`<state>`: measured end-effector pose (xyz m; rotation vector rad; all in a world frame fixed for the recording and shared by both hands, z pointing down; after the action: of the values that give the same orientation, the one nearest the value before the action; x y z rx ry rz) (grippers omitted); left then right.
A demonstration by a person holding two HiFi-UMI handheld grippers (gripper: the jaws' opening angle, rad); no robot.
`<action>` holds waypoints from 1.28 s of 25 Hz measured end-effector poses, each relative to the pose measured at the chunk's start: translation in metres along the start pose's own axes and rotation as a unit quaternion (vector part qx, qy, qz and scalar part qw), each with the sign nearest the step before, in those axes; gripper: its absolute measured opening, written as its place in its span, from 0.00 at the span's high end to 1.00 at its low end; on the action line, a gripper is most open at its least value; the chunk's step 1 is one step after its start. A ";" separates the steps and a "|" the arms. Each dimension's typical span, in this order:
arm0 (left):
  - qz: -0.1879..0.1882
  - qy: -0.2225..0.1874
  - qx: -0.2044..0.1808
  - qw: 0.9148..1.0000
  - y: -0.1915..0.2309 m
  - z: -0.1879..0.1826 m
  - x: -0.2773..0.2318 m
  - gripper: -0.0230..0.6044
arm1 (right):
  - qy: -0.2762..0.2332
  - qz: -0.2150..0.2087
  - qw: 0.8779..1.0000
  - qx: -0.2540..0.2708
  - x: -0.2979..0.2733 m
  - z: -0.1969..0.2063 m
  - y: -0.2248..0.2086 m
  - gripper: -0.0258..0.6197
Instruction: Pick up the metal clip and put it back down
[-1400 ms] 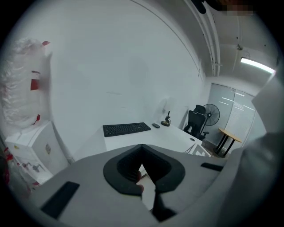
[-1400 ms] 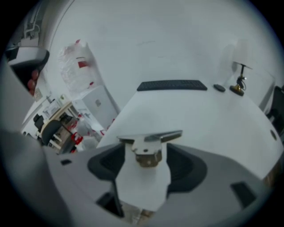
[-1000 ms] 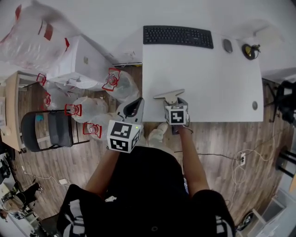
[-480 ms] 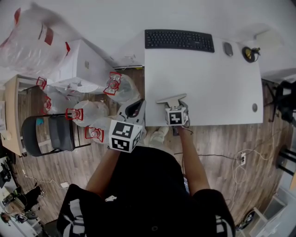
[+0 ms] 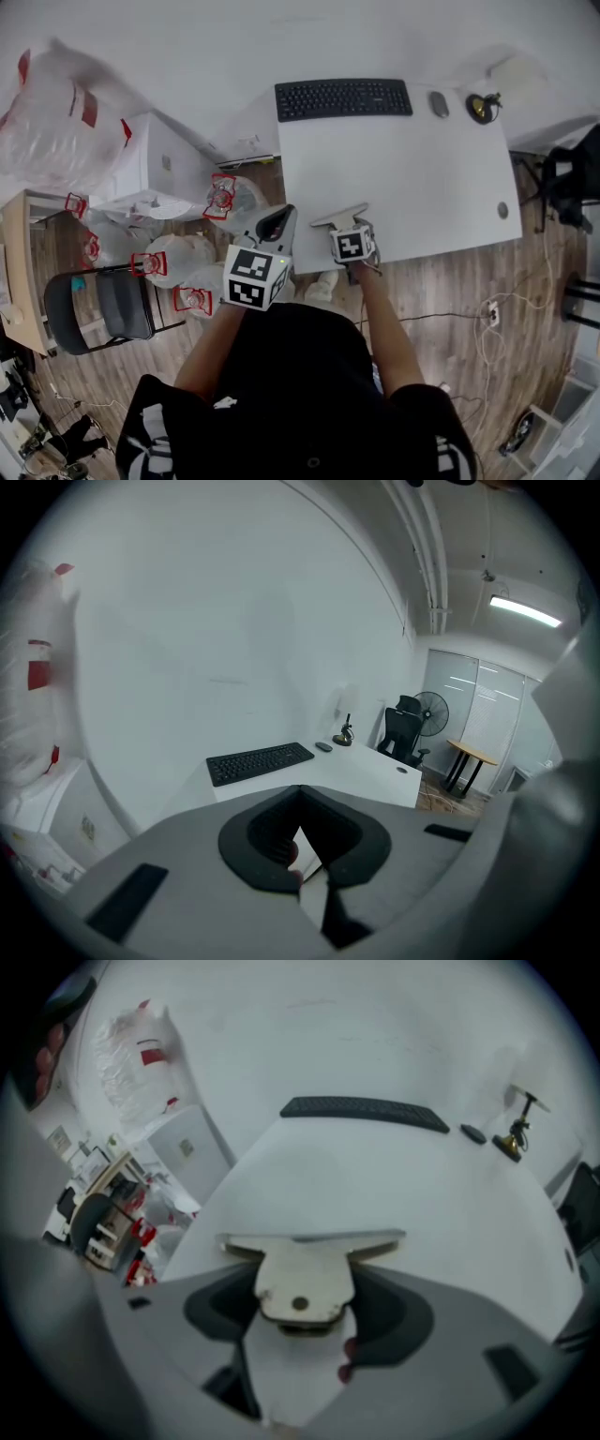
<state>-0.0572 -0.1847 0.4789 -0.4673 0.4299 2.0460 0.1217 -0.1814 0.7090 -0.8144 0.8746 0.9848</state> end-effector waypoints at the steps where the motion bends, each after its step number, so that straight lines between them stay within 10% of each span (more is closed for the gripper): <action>1: 0.002 -0.001 -0.002 1.000 -0.001 -0.002 -0.002 0.93 | 0.000 0.001 1.000 -0.002 0.002 -0.001 -0.002 0.52; 16: 0.016 -0.032 -0.016 0.999 0.004 -0.044 -0.012 0.93 | -0.132 0.022 0.991 -0.030 0.107 -0.056 -0.007 0.52; 32: 0.030 -0.153 -0.060 0.986 -0.008 -0.123 0.020 0.93 | -0.325 0.072 0.943 0.022 0.277 -0.138 0.003 0.52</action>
<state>-0.0405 -0.2249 0.3613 -0.2054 0.1382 2.1657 0.1674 -0.2054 0.4039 -0.3416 0.3811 1.2571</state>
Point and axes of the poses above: the fingertips, and each gripper's own axes: x backward along the fingers, y to its left, z out of its underside, the point moved 7 cm from there along x, backward along the fingers, and after that the axes turned 6 degrees about -z, right-handed, at the moved point
